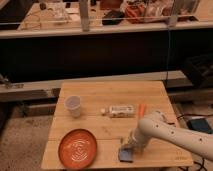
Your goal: Wipe the white sponge on the table
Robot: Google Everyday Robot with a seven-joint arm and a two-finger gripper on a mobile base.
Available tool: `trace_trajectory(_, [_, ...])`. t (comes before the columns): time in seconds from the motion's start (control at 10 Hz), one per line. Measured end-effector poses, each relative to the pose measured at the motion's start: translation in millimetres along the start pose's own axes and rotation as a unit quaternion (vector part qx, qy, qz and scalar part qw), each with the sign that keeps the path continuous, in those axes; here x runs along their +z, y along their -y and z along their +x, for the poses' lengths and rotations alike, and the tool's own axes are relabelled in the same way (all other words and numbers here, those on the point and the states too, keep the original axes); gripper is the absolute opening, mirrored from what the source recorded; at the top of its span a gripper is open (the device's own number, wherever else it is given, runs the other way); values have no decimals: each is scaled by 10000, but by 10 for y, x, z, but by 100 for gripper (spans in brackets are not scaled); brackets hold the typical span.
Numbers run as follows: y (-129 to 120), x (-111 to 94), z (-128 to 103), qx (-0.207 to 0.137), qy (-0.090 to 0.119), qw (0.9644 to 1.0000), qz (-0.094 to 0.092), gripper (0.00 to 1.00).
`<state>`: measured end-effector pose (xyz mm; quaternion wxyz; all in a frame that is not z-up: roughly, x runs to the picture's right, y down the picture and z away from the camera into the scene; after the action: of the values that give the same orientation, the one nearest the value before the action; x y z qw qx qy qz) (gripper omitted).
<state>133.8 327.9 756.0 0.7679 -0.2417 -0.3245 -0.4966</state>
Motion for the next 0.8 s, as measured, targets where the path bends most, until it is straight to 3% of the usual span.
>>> trace_trajectory(0.3, [15,-39,18,45,-54,10000,-62,37])
trace_trajectory(0.5, [64,-256,191,296,-469,9975,-442,37])
trace_trajectory(0.8, [270,-959,655,688,-1070,9871,-971,37])
